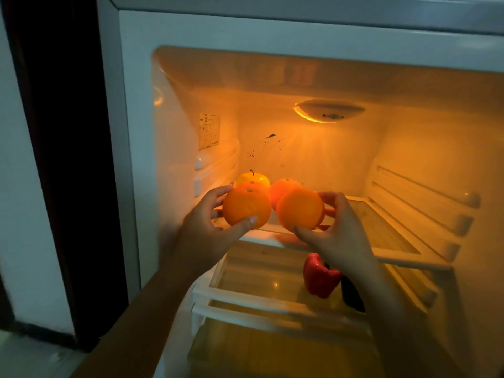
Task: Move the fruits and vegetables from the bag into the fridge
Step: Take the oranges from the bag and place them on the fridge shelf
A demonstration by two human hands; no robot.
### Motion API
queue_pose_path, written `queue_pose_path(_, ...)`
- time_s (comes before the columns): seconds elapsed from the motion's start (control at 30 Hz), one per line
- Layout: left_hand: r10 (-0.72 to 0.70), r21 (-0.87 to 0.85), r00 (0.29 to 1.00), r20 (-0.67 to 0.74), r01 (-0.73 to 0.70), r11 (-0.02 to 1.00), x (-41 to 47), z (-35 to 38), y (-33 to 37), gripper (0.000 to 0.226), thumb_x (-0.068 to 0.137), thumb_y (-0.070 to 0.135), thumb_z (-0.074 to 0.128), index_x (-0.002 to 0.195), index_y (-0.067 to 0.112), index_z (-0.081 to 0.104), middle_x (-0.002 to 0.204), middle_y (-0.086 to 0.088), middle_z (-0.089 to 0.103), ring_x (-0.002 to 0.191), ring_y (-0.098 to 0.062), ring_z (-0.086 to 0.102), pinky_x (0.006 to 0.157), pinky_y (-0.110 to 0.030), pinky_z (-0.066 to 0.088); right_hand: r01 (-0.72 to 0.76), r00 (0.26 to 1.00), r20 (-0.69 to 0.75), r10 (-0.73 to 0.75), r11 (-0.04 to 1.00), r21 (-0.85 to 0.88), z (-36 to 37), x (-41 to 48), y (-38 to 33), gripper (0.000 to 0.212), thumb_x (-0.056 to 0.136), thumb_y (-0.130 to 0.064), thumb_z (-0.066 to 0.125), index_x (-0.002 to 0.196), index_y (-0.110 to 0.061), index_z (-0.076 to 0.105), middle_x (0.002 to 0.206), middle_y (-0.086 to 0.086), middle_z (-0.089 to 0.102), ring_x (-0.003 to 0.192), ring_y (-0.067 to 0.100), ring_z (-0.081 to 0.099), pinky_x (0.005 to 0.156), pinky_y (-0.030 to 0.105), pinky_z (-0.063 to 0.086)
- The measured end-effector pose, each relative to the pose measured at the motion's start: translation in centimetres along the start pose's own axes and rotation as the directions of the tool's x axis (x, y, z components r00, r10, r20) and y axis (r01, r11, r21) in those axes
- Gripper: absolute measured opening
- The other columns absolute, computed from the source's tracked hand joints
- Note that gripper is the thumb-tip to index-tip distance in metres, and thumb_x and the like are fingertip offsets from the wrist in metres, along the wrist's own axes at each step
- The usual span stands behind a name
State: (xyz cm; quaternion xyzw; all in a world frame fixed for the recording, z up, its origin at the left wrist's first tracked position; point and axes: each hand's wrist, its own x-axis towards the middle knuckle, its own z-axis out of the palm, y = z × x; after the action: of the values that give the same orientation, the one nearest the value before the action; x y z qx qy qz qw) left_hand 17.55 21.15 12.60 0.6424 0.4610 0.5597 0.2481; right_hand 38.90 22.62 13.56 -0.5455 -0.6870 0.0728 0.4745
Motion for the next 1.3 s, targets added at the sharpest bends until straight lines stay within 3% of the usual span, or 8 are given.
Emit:
queue_pose_path(0.2, 0.006, 0.034, 1.000, 0.029, -0.007, 0.999, 0.2, 0.2, -0.1, 0.072, 0.056, 0.054, 0.065, 0.122, 0.042, 0.038, 0.121, 0.016, 0.043, 0.106, -0.009, 0.047, 0.076, -0.021, 0.043, -0.019, 1.000, 0.014, 0.019, 1.000, 0.003, -1.2, 0.4, 0.1, 0.075, 0.066, -0.038, 0.079, 0.130, -0.029, 0.041, 0.129, -0.003, 0.044, 0.105, 0.009, 0.041, 0.080, 0.027, 0.040)
queue_pose_path(0.37, 0.018, 0.007, 1.000, 0.025, -0.018, 1.000, 0.3, 0.0, -0.3, 0.070, 0.061, 0.056, 0.071, 0.121, 0.041, 0.039, 0.120, 0.015, 0.044, 0.102, -0.007, 0.048, 0.071, -0.015, 0.042, -0.022, 0.998, 0.055, 0.024, 0.999, -0.044, -0.7, 1.0, -0.2, 0.101, 0.061, -0.038, 0.083, 0.142, -0.025, 0.024, 0.137, 0.001, 0.045, 0.110, 0.013, 0.045, 0.085, 0.027, 0.041)
queue_pose_path(0.53, 0.005, 0.017, 1.000, 0.018, -0.005, 1.000, 0.2, 0.0, -0.8, 0.071, 0.058, 0.055, 0.069, 0.121, 0.042, 0.039, 0.122, 0.016, 0.043, 0.103, -0.009, 0.049, 0.072, -0.017, 0.043, 0.032, 0.996, 0.081, -0.026, 0.996, -0.079, 0.5, 0.9, -0.1, 0.088, 0.059, -0.044, 0.083, 0.132, -0.024, 0.039, 0.127, -0.003, 0.049, 0.104, 0.008, 0.044, 0.073, 0.019, 0.037)
queue_pose_path(0.63, 0.012, 0.006, 1.000, 0.016, -0.012, 1.000, 0.3, -0.1, -0.8, 0.070, 0.057, 0.052, 0.066, 0.121, 0.041, 0.039, 0.121, 0.016, 0.044, 0.102, -0.008, 0.050, 0.071, -0.016, 0.043, 0.048, 0.998, 0.052, -0.043, 0.994, -0.095, 1.0, 0.9, 0.1, 0.090, 0.058, -0.045, 0.083, 0.134, -0.027, 0.038, 0.128, -0.002, 0.042, 0.106, 0.006, 0.037, 0.080, 0.022, 0.034)
queue_pose_path(0.77, 0.010, -0.045, 1.000, -0.014, -0.011, 0.999, 0.5, -0.1, -0.6, 0.066, 0.060, 0.049, 0.067, 0.120, 0.042, 0.040, 0.120, 0.016, 0.043, 0.104, -0.009, 0.049, 0.069, -0.015, 0.043, 0.006, 1.000, 0.029, -0.004, 0.996, -0.086, 1.7, 1.6, 0.0, 0.102, 0.059, -0.048, 0.082, 0.142, -0.026, 0.026, 0.138, -0.001, 0.045, 0.117, 0.015, 0.048, 0.086, 0.026, 0.041)
queue_pose_path(0.9, 0.032, -0.041, 0.998, -0.061, -0.034, 0.999, 0.8, 0.0, -0.3, 0.068, 0.058, 0.051, 0.065, 0.120, 0.043, 0.039, 0.124, 0.015, 0.042, 0.105, -0.009, 0.047, 0.064, -0.013, 0.039, 0.060, 0.996, 0.072, -0.053, 0.994, -0.094, 1.8, 1.8, -0.3, 0.088, 0.064, -0.042, 0.081, 0.138, -0.027, 0.036, 0.135, -0.003, 0.051, 0.111, 0.010, 0.049, 0.082, 0.022, 0.040)
queue_pose_path(1.1, 0.078, -0.049, 0.997, 0.012, -0.077, 0.996, 1.1, 0.3, 0.9, 0.067, 0.061, 0.049, 0.067, 0.121, 0.047, 0.038, 0.112, 0.030, 0.041, 0.092, 0.003, 0.049, 0.057, -0.006, 0.044, 0.035, 0.999, 0.039, -0.035, 0.999, 0.004, 0.4, 2.0, 0.0, 0.082, 0.061, -0.046, 0.080, 0.133, -0.029, 0.045, 0.137, -0.006, 0.048, 0.121, 0.015, 0.048, 0.098, 0.039, 0.046)
queue_pose_path(1.3, 0.115, -0.125, 0.987, 0.113, -0.101, 0.987, 2.4, 1.8, 2.6, 0.063, 0.063, 0.050, 0.066, 0.120, 0.050, 0.040, 0.114, 0.034, 0.040, 0.098, 0.001, 0.049, 0.075, -0.018, 0.046, 0.107, 0.984, 0.107, -0.143, 0.952, 0.288, -2.2, 2.2, -1.4, 0.074, 0.059, -0.046, 0.075, 0.127, -0.032, 0.050, 0.124, -0.016, 0.056, 0.111, 0.001, 0.054, 0.083, 0.011, 0.049)
